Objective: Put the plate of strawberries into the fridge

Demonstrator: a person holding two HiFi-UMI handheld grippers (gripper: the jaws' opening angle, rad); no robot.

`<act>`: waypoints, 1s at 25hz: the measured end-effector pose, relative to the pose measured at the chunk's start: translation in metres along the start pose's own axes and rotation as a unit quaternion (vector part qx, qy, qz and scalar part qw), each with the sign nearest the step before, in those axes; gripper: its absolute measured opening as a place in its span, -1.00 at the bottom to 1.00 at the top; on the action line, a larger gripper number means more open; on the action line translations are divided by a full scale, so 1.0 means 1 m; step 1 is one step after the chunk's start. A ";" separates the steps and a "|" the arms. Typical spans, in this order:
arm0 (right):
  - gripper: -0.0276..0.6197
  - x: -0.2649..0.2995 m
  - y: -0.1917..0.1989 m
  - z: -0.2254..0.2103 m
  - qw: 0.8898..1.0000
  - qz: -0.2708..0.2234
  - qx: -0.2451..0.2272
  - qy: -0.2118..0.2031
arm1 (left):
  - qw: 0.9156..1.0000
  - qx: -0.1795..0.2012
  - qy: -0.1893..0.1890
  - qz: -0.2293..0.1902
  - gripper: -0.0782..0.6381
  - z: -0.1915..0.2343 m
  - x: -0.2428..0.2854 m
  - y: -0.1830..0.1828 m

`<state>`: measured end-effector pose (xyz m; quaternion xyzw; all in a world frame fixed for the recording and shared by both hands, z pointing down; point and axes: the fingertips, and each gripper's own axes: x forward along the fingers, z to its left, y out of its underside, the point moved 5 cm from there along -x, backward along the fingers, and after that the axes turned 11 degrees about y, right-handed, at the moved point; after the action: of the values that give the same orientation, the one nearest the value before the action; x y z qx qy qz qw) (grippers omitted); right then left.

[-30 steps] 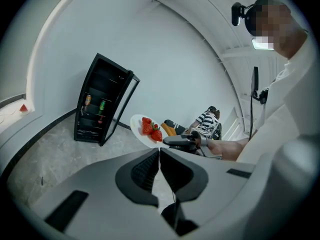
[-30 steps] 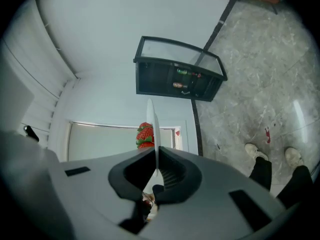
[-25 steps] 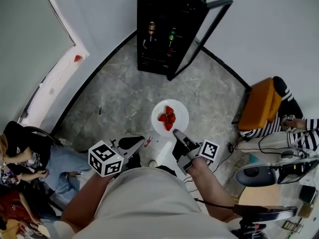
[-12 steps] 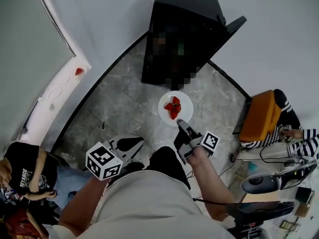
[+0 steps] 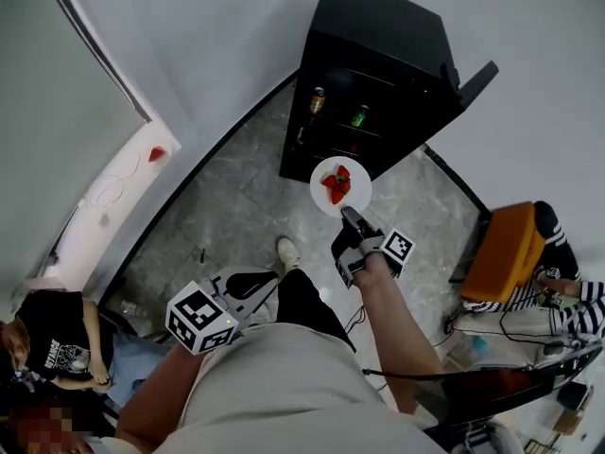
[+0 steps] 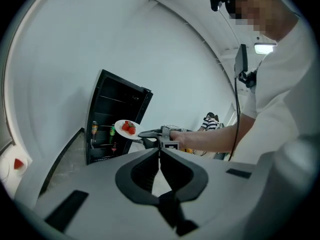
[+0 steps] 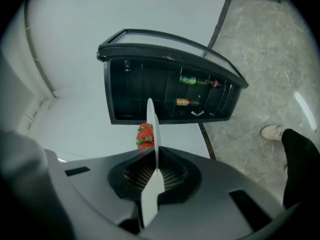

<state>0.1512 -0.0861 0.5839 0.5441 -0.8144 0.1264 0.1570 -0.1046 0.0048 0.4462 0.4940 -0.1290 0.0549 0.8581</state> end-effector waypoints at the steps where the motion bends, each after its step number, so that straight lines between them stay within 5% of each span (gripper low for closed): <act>1: -0.84 0.012 -0.008 0.003 1.000 0.000 0.004 0.001 | 1.000 0.004 -0.001 0.002 -0.73 0.006 0.002 -0.008; 12: -0.84 0.147 -0.127 0.023 0.999 0.001 0.034 0.021 | 0.999 -0.027 -0.039 -0.007 -0.73 0.084 0.060 -0.098; 25: -0.84 0.240 -0.211 0.008 0.996 -0.019 0.059 0.064 | 0.996 -0.035 -0.081 -0.013 -0.73 0.120 0.089 -0.134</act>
<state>0.2600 -0.3720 0.6780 0.5584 -0.7836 0.2057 0.1787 -0.0094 -0.1696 0.4167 0.4680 -0.1936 -0.0006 0.8623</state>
